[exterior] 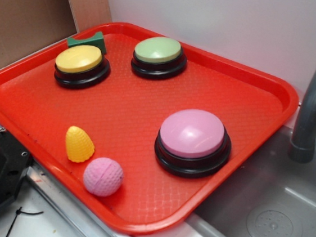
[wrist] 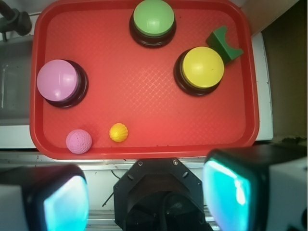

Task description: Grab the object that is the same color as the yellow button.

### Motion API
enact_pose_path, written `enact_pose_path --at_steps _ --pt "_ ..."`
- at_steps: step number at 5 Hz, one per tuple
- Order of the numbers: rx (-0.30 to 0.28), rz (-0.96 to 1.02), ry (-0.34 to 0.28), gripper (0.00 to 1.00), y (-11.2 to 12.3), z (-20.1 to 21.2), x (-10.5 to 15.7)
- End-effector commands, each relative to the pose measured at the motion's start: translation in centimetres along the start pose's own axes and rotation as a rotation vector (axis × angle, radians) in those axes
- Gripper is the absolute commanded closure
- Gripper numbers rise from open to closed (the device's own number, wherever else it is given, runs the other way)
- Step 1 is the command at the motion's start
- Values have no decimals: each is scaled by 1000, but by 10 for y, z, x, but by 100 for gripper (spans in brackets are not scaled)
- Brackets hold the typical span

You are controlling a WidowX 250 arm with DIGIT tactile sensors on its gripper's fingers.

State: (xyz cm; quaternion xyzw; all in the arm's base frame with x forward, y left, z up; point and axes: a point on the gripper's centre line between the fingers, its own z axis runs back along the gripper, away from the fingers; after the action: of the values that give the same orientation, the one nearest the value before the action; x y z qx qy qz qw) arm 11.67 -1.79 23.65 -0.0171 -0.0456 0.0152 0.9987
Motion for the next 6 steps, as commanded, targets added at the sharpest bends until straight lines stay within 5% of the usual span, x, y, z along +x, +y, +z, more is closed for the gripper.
enact_pose_path --at_steps 1,3,5,6 --pt "0 0 0 0 0 0 0" --pt "-45 94 -39 0 -19 -26 1" --pt "-30 312 -32 0 -39 -73 3" --pt "-29 480 -75 0 -43 -96 3"
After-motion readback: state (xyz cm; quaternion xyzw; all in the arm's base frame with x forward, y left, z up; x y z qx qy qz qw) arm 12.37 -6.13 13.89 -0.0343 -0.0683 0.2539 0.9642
